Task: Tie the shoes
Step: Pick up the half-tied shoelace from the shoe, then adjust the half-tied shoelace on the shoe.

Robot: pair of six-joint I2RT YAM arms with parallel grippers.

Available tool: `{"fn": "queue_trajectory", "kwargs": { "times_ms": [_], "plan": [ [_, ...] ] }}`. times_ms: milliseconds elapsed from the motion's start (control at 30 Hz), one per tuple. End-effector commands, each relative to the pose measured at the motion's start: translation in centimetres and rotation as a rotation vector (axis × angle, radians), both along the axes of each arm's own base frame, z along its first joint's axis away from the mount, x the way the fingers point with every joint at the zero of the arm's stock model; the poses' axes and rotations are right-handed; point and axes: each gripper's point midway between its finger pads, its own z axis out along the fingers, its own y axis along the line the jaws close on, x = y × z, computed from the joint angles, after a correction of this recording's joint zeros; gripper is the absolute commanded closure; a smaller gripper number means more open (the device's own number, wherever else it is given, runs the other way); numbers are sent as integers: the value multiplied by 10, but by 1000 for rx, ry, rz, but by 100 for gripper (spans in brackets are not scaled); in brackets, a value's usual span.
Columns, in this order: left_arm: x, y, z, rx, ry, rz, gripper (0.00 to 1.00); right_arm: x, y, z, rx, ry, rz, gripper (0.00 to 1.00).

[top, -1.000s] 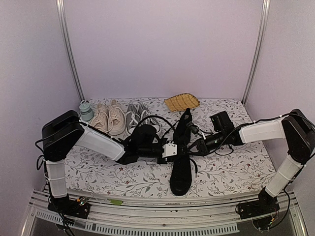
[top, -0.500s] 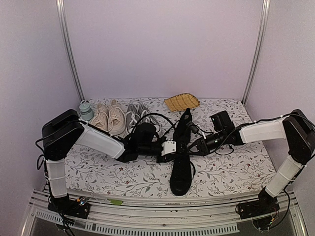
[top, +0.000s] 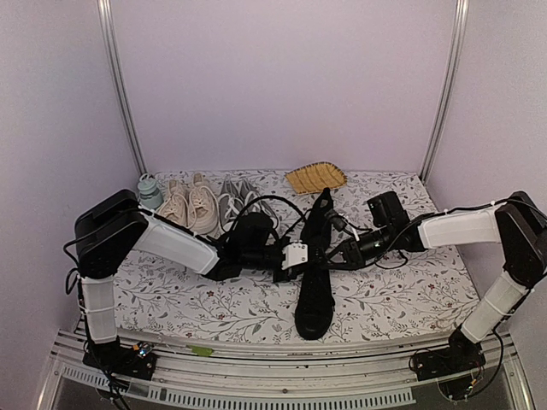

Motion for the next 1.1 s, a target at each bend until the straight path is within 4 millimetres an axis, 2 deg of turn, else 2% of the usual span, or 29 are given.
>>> {"fn": "queue_trajectory", "kwargs": {
  "times_ms": [0, 67, 167, 233, 333, 633, 800, 1067],
  "plan": [
    [7, 0, -7, 12, -2, 19, 100, 9, -4, 30, 48, -76, -16, 82],
    [6, -1, -7, 13, -4, 18, 100, 15, -7, 28, 39, -63, -43, 82],
    [7, -1, -7, 14, -6, 20, 99, 25, -13, 12, -9, -25, -102, 87],
    [6, -1, -7, 15, -7, 22, 96, 27, -14, -3, -36, 13, -117, 90],
    [6, -1, -8, 18, -8, 24, 93, 27, -12, -12, -38, 48, -114, 91],
    [5, -1, -12, 22, -3, 28, 79, 23, -1, -15, 43, 92, -59, 91],
    [5, -1, -15, 28, 1, 29, 76, 17, 0, -21, 51, 128, -30, 91],
    [4, -3, -17, 31, 4, 22, 73, 10, 5, -15, 92, 143, 20, 91]
  ]
}}
